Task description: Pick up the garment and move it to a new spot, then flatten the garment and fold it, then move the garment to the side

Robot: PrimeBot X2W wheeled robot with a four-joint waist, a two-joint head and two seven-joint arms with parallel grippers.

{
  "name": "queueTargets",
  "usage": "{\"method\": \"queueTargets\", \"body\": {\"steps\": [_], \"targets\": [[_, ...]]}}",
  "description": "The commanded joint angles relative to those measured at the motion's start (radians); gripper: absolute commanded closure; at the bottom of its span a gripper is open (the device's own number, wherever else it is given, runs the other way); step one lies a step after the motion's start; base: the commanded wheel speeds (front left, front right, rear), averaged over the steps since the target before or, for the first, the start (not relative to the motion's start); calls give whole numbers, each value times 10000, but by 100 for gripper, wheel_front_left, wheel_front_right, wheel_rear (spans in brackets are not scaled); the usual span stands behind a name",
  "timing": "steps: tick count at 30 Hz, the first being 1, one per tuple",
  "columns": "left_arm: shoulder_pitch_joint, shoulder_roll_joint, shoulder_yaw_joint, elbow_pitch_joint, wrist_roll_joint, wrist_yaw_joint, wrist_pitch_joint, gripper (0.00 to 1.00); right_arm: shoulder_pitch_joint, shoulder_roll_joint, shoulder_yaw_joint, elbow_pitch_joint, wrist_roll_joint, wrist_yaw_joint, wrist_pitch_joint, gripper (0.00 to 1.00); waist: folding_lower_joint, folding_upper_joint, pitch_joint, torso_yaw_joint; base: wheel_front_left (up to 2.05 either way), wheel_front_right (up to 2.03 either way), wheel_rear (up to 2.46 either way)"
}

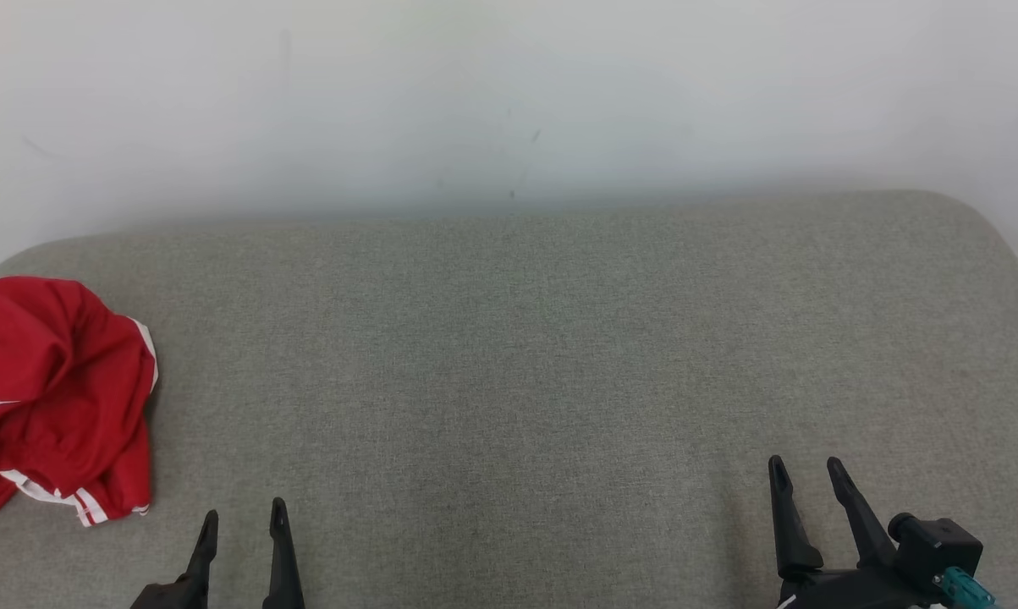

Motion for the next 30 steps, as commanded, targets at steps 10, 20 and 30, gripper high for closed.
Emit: {"method": "queueTargets", "body": {"steps": [10,20,30], "targets": [[154,55,-90,-118,1009,72,-247,0,84,-94,16,-89,-1025,-15,-273,0,0,0,15,-38,0,0,0],[211,58,-144,-102,1698,201,-443,0,114,-85,15,-55,-1817,-16,-450,0,0,0,-2,-55,0,0,0],[332,60,-166,-56,2173,301,-586,0,165,-71,-25,10,-2395,-17,-610,0,0,0,-23,-71,0,0,0]]}}
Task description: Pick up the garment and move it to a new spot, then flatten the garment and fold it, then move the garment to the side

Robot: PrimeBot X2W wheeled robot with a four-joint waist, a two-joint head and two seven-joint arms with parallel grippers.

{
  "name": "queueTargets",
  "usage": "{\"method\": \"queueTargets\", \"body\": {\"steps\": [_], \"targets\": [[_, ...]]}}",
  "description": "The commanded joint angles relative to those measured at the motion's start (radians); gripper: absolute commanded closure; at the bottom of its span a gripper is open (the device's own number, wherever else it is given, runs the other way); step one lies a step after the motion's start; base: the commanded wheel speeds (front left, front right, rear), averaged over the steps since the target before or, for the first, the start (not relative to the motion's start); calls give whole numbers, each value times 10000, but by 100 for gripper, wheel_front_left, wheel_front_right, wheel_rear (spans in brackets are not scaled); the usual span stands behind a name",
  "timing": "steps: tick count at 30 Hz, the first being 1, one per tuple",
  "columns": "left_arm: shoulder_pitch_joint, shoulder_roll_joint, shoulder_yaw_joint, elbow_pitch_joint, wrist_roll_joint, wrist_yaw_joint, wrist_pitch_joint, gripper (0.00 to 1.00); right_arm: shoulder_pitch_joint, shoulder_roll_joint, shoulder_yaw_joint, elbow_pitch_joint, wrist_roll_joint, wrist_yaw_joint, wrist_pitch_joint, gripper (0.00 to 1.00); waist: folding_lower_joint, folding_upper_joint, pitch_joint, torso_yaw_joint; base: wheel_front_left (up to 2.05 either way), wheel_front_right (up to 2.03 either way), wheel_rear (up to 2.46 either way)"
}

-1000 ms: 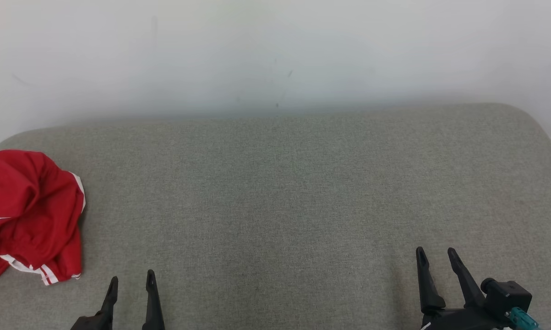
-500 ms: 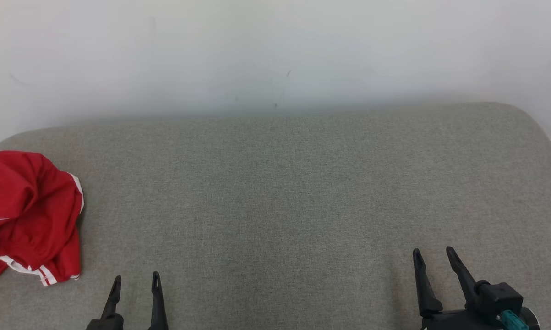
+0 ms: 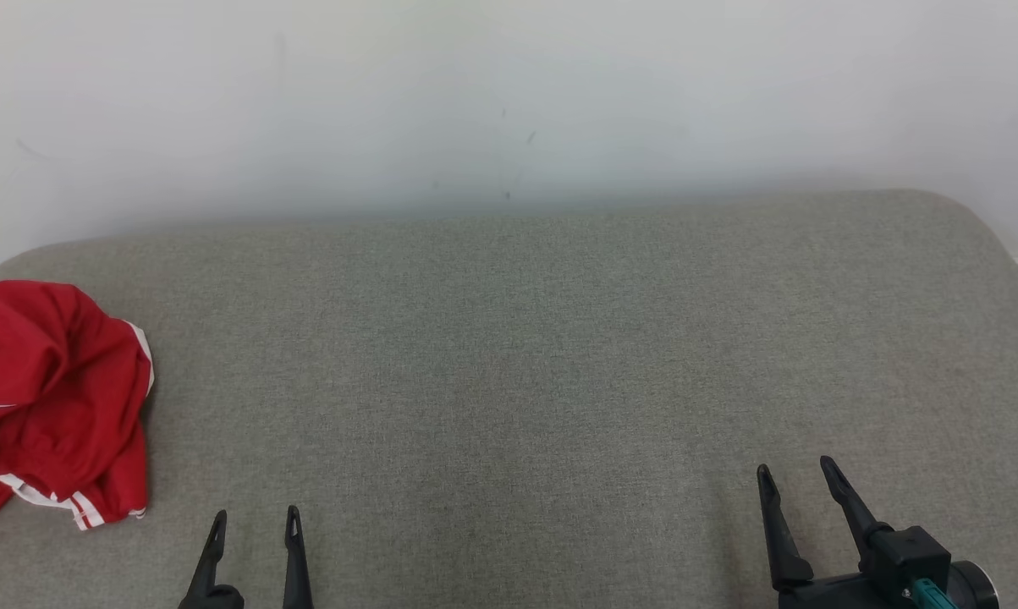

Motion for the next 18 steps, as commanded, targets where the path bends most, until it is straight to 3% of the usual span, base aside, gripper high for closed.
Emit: {"method": "queueTargets", "body": {"steps": [1,11,18], "targets": [[121,48,-6,-17,64,33,-35,0,65,-13,-24,15,-20,-17,-52,0,1,-1,0,0,0,0,0],[118,47,-43,9,-27,26,-35,0,167,34,-95,-52,-68,-17,-50,0,1,-1,9,111,0,0,0],[92,45,-31,21,-23,57,-35,0,230,18,6,-121,-80,-17,-50,0,1,-1,67,970,0,0,0]]}}
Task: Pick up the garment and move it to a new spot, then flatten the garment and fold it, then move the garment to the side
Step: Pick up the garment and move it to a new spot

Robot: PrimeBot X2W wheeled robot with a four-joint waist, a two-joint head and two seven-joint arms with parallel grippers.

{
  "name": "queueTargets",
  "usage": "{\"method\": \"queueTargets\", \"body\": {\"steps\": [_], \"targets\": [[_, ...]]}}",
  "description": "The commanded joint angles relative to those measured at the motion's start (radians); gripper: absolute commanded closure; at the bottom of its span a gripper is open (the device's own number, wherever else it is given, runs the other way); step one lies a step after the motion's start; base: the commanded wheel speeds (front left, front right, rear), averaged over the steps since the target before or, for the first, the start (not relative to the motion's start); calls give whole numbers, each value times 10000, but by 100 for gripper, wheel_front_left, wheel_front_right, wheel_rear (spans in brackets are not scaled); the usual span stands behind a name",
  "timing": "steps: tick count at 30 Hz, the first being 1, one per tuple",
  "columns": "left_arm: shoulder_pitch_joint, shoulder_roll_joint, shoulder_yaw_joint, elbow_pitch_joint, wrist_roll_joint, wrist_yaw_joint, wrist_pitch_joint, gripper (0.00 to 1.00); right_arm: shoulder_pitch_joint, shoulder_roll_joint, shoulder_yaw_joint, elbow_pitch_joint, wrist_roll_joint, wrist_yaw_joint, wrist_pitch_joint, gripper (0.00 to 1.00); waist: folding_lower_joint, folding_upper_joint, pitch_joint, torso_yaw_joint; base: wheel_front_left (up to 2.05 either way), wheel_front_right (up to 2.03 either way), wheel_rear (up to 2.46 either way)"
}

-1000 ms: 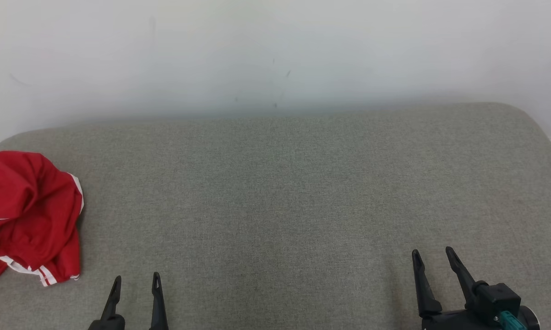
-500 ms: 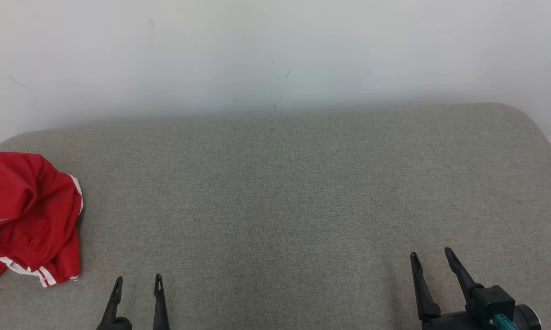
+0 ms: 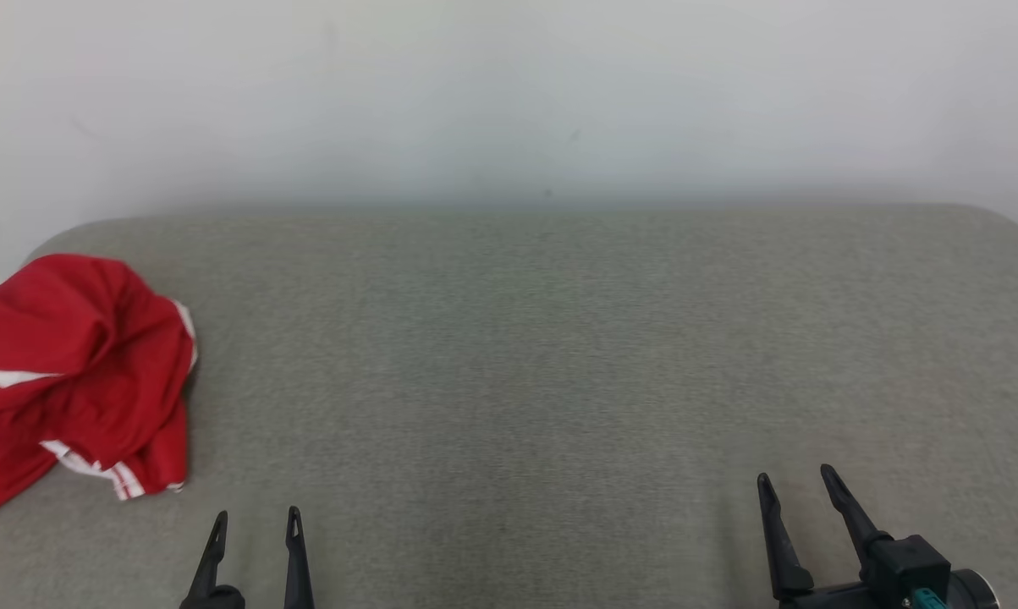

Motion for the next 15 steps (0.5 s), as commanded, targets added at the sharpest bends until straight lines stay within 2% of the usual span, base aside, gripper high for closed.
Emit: {"method": "queueTargets", "body": {"steps": [1,2,15], "targets": [[113,45,44,-21,23,12,-33,0,24,30,86,-37,-33,-17,-47,0,0,0,60,582,0,0,0],[113,45,44,-21,23,12,-33,0,24,30,86,-37,-33,-17,-47,0,0,0,60,582,0,0,0],[354,39,451,-73,72,16,-33,0,-109,131,589,-92,28,-17,-33,0,0,0,249,3079,0,0,0]]}}
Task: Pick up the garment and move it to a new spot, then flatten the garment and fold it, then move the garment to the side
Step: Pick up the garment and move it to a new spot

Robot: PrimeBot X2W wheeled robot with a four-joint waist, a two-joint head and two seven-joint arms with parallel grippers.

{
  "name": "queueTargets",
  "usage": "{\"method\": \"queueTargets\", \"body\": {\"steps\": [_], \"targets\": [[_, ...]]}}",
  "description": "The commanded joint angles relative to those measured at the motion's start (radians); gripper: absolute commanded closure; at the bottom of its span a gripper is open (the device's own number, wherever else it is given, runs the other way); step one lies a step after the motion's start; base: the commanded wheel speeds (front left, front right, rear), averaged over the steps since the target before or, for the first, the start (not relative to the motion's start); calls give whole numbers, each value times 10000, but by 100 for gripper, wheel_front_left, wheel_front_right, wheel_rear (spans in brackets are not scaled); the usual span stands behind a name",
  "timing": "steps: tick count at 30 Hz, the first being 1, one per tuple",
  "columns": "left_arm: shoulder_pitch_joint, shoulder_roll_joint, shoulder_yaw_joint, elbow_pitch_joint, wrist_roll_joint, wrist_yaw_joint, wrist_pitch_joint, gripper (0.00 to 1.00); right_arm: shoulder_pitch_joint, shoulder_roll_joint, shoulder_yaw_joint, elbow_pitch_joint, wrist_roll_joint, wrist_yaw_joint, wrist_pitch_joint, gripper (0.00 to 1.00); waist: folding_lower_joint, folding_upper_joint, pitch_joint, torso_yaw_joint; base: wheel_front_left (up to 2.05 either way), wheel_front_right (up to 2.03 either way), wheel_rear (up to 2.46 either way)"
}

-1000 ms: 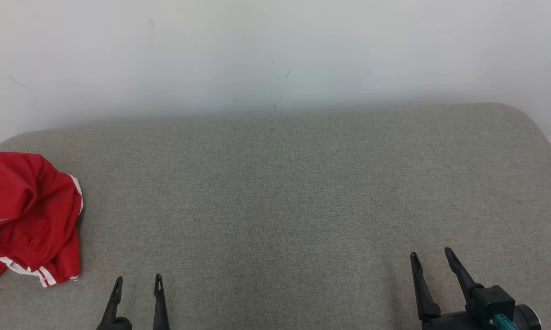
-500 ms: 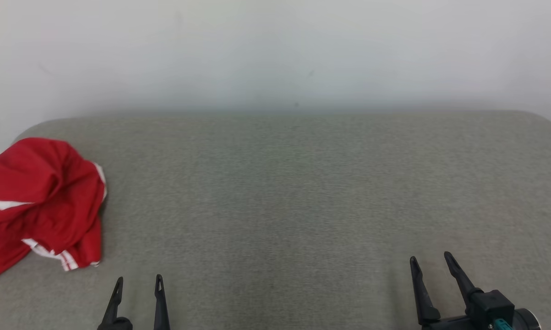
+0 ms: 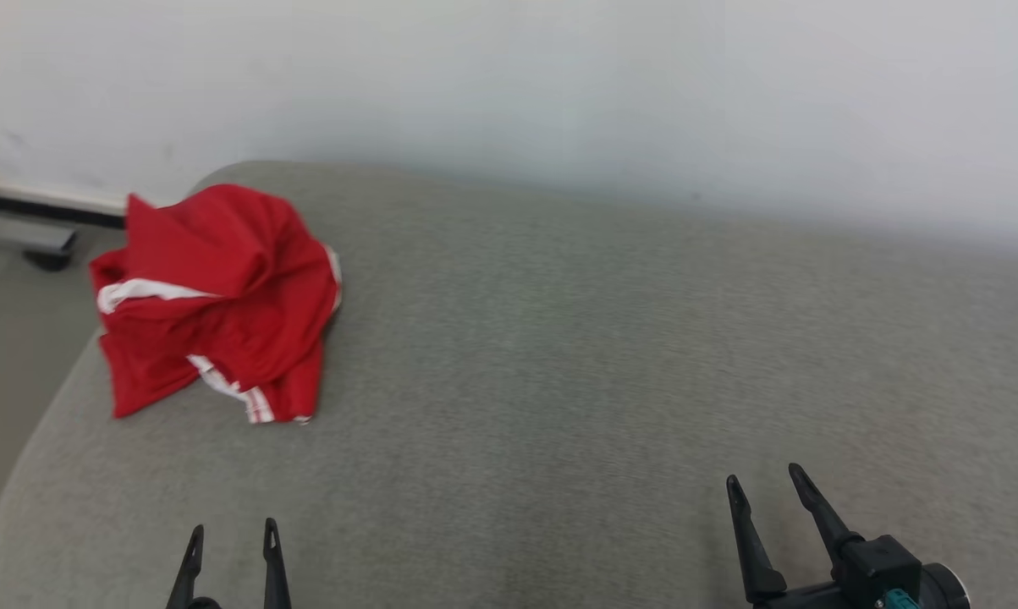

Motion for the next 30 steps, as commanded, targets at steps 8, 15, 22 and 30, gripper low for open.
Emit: {"method": "queueTargets", "body": {"steps": [8,15,22,30], "targets": [[276,27,174,-44,-64,65,-35,0,-102,-24,166,2,48,-17,-14,0,0,0,158,1753,0,0,0],[407,28,338,-33,-154,93,-35,0,-99,-64,281,47,43,-17,-14,0,0,0,169,2148,0,0,0],[443,28,385,24,-186,130,-35,0,-47,-83,318,140,38,-17,-14,0,0,0,158,2236,0,0,0],[286,30,332,152,-472,62,-35,0,-88,-109,222,255,148,-17,-14,0,0,0,282,2155,0,0,0]]}}
